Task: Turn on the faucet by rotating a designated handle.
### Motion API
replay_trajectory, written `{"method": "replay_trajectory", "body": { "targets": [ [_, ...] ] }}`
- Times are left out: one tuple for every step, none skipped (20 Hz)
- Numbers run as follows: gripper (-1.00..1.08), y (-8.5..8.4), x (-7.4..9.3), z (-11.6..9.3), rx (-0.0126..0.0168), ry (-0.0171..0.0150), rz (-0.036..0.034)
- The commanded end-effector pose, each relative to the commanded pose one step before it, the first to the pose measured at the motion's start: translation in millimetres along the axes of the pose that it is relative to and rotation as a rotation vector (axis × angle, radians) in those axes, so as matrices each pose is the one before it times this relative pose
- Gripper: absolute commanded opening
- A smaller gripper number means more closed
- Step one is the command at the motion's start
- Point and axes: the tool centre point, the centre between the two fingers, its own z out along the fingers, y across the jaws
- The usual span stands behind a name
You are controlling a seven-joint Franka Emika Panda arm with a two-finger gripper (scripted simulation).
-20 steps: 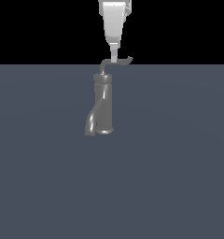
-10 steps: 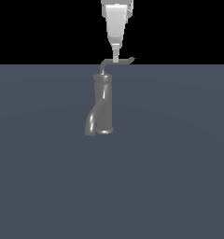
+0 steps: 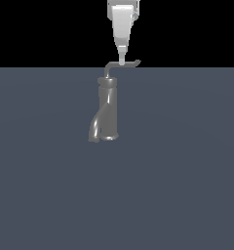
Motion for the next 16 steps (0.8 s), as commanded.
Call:
{"method": "replay_trajectory", "body": {
  "targets": [
    [-1.00, -24.99, 21.77, -0.71, 0.04467, 0.00696, 0.03022],
    [-1.00, -2.40, 1.36, -0.01, 0.00009, 0.00035, 0.00179],
    [-1.00, -2.39, 1.35, -0.01, 0.00009, 0.00035, 0.00179],
    [-1.00, -2.38, 1.35, -0.01, 0.00009, 0.00035, 0.00179],
    [-1.00, -2.36, 1.35, -0.01, 0.00009, 0.00035, 0.00179],
    [-1.00, -2.35, 1.35, -0.01, 0.00009, 0.00035, 0.00179],
    [-1.00, -2.34, 1.34, -0.01, 0.00009, 0.00035, 0.00179],
    [-1.00, -2.33, 1.34, -0.01, 0.00009, 0.00035, 0.00179],
    [-1.00, -2.32, 1.34, -0.02, 0.00009, 0.00035, 0.00179],
    [-1.00, -2.31, 1.34, -0.02, 0.00009, 0.00035, 0.00179],
    [-1.00, -2.29, 1.33, -0.02, 0.00009, 0.00035, 0.00179],
    [-1.00, -2.28, 1.33, -0.02, 0.00009, 0.00035, 0.00179],
    [-1.00, -2.27, 1.32, -0.02, 0.00009, 0.00035, 0.00179],
    [-1.00, -2.25, 1.24, -0.02, 0.00009, 0.00033, 0.00166],
    [-1.00, -2.24, 1.31, -0.03, 0.00010, 0.00035, 0.00179],
    [-1.00, 0.00, 0.00, 0.00, 0.00000, 0.00000, 0.00000]
  ]
}}
